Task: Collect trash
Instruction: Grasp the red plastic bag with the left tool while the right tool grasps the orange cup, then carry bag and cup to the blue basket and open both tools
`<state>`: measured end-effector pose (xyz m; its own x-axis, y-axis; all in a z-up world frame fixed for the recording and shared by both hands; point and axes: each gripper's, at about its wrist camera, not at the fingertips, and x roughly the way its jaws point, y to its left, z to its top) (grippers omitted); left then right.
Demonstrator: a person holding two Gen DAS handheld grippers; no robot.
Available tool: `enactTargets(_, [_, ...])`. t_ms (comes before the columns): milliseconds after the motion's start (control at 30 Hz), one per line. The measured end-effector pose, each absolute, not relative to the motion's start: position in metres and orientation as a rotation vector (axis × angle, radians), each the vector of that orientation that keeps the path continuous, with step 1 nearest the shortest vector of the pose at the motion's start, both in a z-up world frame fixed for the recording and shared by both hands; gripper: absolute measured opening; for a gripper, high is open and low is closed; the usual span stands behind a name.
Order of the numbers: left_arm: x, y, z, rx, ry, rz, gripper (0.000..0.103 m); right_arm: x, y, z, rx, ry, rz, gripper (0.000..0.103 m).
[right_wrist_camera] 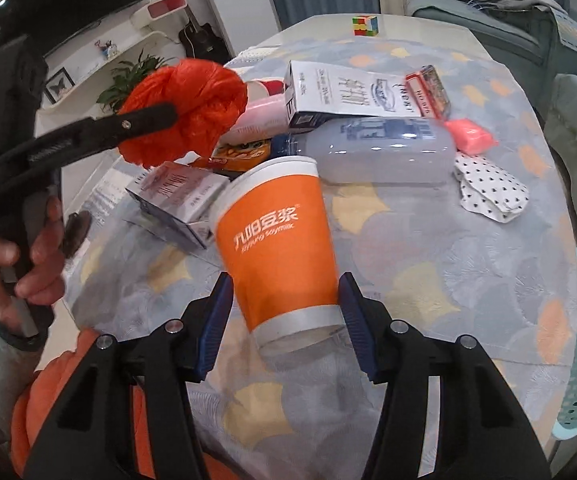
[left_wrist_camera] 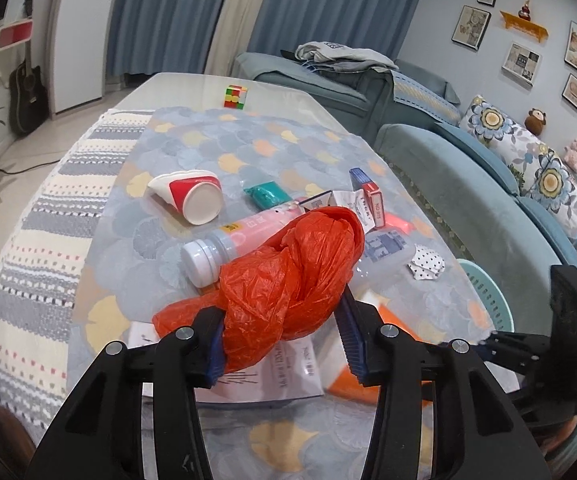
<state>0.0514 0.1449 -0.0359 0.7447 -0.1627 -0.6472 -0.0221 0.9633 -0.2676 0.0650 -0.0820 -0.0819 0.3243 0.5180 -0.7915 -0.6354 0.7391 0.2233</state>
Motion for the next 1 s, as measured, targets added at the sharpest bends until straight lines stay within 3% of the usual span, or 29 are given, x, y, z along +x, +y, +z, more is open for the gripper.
enactTargets(100, [0.051, 0.144, -0.037, -0.266, 0.731, -0.077, 0.044, 0.085, -0.081, -0.096, -0.045, 1.022, 0.756, 0.069])
enactTargets(267, [0.053, 0.142, -0.042, -0.267, 0.742, -0.077, 0.045, 0.105, -0.079, -0.114, 0.107, 1.085, 0.8, 0.075])
enactTargets(467, [0.052, 0.133, -0.039, -0.245, 0.735, -0.091, 0.045, 0.095, -0.086, -0.106, 0.114, 1.014, 0.84, 0.056])
enactTargets(767, [0.056, 0.075, 0.013, -0.188, 0.636, -0.221, 0.045, 0.059, -0.176, -0.03, 0.145, 0.726, 0.659, 0.055])
enactTargets(1000, [0.087, -0.026, 0.047, -0.08, 0.593, -0.372, 0.044, 0.064, -0.287, -0.003, 0.194, 0.596, 0.276, 0.056])
